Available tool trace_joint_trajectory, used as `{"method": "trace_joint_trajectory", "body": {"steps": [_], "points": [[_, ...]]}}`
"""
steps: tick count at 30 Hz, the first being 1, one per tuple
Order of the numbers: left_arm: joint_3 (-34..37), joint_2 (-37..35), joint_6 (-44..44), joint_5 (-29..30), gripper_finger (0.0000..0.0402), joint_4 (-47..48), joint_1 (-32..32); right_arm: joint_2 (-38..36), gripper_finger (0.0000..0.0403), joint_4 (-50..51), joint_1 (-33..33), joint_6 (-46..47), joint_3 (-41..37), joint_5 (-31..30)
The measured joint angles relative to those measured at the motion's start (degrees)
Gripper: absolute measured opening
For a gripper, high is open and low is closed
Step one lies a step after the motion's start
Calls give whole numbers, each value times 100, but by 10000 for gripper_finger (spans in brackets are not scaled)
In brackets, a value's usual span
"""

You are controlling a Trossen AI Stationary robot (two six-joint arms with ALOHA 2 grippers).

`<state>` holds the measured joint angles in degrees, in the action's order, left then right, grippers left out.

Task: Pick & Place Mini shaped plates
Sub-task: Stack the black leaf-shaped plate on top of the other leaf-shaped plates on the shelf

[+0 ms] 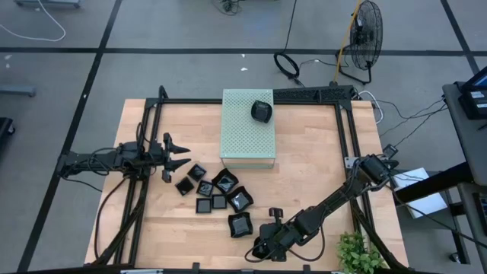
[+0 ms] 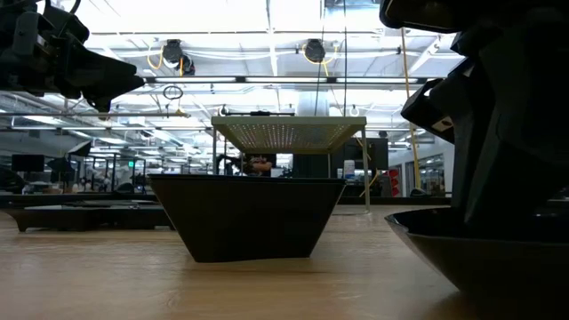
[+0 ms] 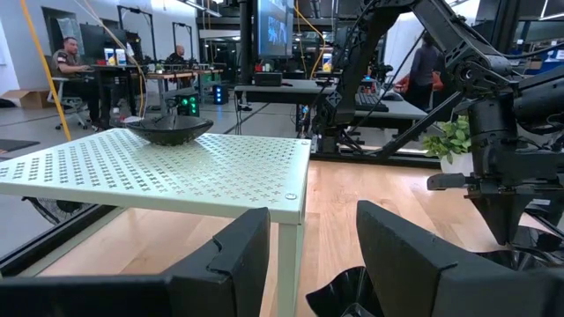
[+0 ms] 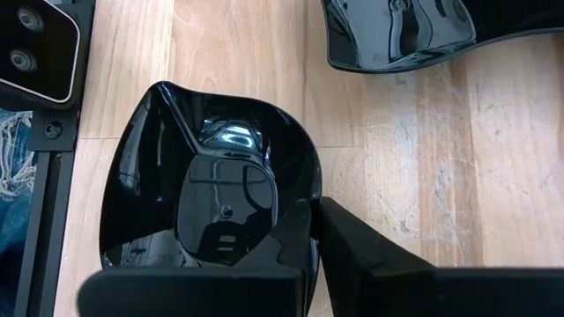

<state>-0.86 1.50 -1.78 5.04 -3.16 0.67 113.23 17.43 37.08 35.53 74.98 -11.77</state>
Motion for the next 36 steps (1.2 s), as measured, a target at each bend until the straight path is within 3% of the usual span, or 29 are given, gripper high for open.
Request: {"method": "trace_joint_trajectory", "body": {"steps": [27,36], "points": [[0,0,0,2,175,0,0,-12,13,-1,-29,-87,0,-4],[0,0,0,2,175,-2,0,-470,13,85,-176,-325,0,-13]]}}
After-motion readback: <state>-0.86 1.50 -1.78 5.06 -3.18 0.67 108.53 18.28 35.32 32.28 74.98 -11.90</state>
